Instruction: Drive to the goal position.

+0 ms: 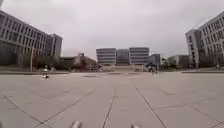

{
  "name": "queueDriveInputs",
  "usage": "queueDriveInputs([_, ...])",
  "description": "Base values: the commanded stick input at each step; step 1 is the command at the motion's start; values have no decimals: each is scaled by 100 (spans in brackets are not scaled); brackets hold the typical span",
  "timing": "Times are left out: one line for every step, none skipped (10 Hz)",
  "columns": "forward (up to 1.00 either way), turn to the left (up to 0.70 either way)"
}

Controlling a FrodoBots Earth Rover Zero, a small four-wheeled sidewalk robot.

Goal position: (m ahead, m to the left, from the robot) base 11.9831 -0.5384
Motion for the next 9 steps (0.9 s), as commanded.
queueDriveInputs([70,0])
queueDriveInputs([70,0])
queueDriveInputs([70,0])
queueDriveInputs([70,0])
queueDriveInputs([70,0])
queueDriveInputs([70,0])
queueDriveInputs([70,0])
queueDriveInputs([70,0])
queueDriveInputs([70,0])
